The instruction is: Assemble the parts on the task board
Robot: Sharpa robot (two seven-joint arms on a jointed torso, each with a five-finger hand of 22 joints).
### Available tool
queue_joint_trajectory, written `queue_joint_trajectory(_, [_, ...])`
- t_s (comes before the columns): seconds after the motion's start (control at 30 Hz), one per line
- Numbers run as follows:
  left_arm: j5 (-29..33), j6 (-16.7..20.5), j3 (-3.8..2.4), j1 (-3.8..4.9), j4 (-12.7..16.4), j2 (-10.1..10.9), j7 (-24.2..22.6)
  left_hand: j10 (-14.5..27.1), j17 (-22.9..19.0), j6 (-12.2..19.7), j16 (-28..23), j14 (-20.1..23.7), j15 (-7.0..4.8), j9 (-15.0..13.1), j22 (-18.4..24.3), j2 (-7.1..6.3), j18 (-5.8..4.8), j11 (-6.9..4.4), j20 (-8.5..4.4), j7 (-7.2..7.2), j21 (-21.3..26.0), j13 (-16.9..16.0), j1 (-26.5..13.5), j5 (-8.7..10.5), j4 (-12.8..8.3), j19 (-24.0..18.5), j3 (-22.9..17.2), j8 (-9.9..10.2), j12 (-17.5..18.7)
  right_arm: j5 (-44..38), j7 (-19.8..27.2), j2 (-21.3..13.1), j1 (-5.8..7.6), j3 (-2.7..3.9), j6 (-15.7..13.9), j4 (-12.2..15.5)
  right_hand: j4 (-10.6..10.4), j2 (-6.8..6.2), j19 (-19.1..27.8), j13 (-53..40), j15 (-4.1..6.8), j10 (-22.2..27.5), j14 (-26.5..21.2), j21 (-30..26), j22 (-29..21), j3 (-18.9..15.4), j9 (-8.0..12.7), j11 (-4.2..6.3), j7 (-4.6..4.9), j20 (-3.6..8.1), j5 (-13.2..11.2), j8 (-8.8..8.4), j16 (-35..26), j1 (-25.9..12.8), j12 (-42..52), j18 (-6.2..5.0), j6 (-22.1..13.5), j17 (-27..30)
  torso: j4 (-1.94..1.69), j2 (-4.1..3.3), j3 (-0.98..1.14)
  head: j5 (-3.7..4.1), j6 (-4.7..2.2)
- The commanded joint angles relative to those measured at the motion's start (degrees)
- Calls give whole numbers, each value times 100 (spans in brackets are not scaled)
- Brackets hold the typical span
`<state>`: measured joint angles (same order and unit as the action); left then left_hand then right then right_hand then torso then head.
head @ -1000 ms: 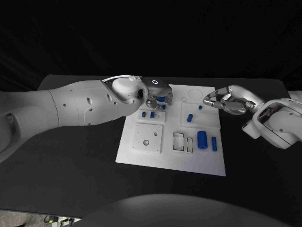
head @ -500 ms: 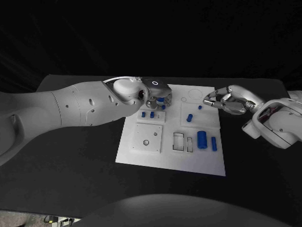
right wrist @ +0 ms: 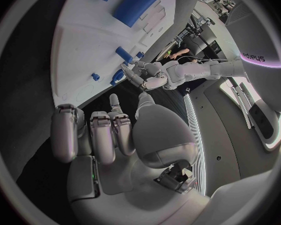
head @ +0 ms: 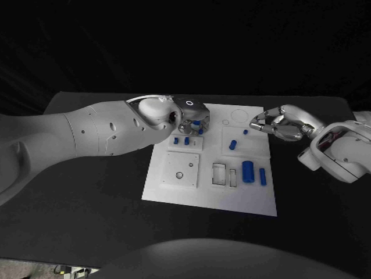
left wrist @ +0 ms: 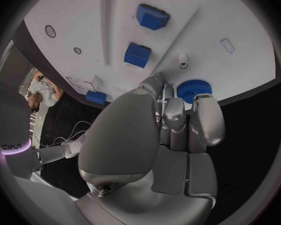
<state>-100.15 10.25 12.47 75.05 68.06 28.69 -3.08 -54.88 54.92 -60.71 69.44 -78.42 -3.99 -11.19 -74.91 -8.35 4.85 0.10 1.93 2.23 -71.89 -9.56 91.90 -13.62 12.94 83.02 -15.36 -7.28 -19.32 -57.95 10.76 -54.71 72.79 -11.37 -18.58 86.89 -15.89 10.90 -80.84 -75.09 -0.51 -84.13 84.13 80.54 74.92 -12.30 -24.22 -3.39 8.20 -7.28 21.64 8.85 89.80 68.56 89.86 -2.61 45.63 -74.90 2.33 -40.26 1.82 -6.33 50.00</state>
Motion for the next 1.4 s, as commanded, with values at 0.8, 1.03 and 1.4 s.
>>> queue_joint_trajectory(0.8, [-46,431,-4,-13,-3,2,-141,-594,-306,-410,-88,68,-21,-82,-965,207,-122,-2,-13,89,-199,-12,-41,-75,-255,96,-170,-266,-172,1,-37,3,-10,-1,150,7,-28,-9,27,-1491,-18,-587,587,-26,1112,-5,7,-15,-7,12,34,-10,20,65,14,-38,48,-1510,2,3,4,-27,0])
queue_joint_trajectory(1.03, [-46,404,-3,-14,-15,3,-144,-681,-439,-453,-158,93,-15,-83,-958,192,-113,8,-7,113,-154,2,-75,-82,-292,79,-169,-274,-152,1,-39,-9,-10,-1,144,13,-28,-9,27,-1491,-18,-587,587,-26,1112,-5,7,-15,-7,12,34,-10,20,65,14,-38,48,-1510,-1,2,6,-19,0])
queue_joint_trajectory(1.4, [-46,452,-6,6,248,320,-97,-714,-648,-452,-275,137,-9,-62,-947,158,-101,18,4,116,-85,61,-141,-78,-326,54,-186,-236,-31,1,-49,-52,-9,-1,127,28,-33,-4,31,-1491,-17,-587,587,-32,1110,-6,7,-15,-7,13,33,-8,20,69,14,-40,53,-1510,-4,4,10,21,0])
